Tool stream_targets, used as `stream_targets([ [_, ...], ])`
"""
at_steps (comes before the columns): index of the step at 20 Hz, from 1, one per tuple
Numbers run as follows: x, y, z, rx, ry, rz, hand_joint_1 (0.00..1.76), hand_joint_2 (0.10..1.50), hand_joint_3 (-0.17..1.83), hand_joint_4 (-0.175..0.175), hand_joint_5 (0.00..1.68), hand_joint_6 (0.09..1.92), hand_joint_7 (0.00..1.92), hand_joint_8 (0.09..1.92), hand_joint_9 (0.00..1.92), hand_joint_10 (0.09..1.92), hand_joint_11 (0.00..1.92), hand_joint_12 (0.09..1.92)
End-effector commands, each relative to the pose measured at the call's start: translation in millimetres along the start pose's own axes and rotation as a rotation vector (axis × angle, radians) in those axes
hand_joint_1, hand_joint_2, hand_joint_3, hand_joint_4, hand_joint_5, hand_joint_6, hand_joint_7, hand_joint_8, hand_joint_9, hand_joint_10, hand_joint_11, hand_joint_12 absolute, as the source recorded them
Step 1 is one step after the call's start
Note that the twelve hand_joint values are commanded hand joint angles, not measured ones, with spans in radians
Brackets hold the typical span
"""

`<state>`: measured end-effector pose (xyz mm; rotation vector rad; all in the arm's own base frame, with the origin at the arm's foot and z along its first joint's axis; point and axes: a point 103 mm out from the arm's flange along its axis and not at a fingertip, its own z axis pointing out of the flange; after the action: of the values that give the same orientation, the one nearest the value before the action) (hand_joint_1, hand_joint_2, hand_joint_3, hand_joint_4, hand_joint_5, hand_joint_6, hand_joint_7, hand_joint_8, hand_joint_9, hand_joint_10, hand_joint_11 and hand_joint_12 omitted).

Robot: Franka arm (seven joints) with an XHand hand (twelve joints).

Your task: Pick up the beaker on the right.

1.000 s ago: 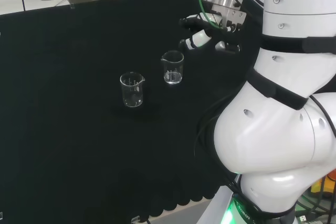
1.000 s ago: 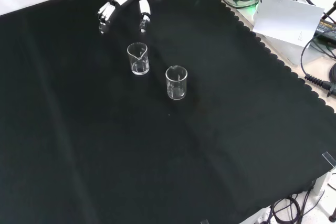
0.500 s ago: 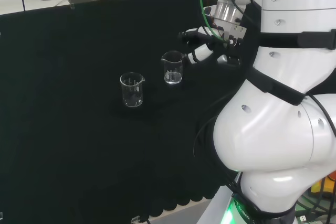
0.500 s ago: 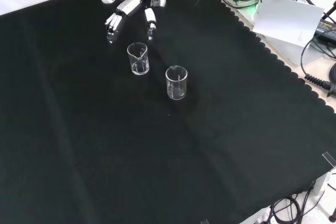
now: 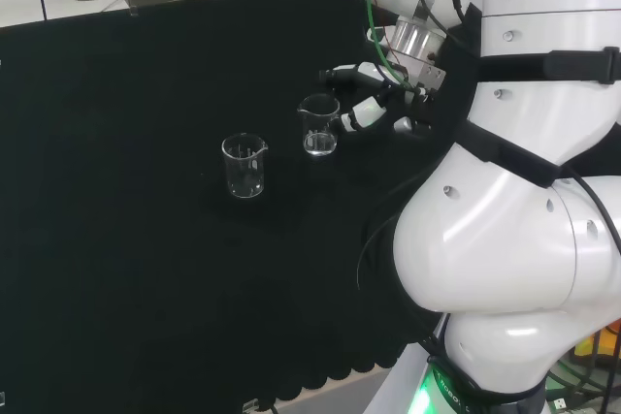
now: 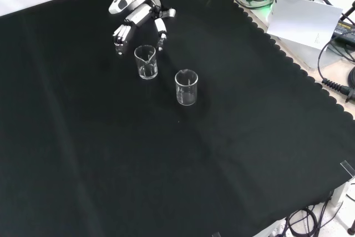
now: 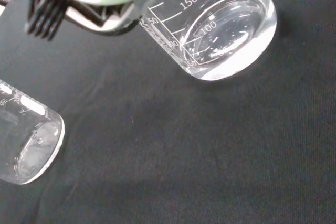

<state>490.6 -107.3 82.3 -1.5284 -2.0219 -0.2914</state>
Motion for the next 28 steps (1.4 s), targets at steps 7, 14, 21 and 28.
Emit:
stream_targets([
  [7, -4, 17, 26, -0.027, 0.083, -0.072, 0.87, 0.47, 0.65, -0.027, 0.37, 0.09, 0.2, 0.64, 0.32, 0.63, 0.0, 1.33],
  [14, -3, 22, 33, -0.059, 0.154, -0.086, 0.9, 0.47, 0.63, -0.029, 0.45, 0.09, 0.28, 0.66, 0.4, 0.63, 0.0, 1.35],
  [21, -4, 22, 44, -0.068, 0.222, -0.084, 0.93, 0.48, 0.63, -0.025, 0.55, 0.09, 0.36, 0.67, 0.47, 0.61, 0.0, 1.38],
  [28, 0, 25, 45, -0.083, 0.258, -0.097, 0.95, 0.48, 0.63, -0.026, 0.58, 0.13, 0.39, 0.67, 0.49, 0.59, 0.02, 1.38],
])
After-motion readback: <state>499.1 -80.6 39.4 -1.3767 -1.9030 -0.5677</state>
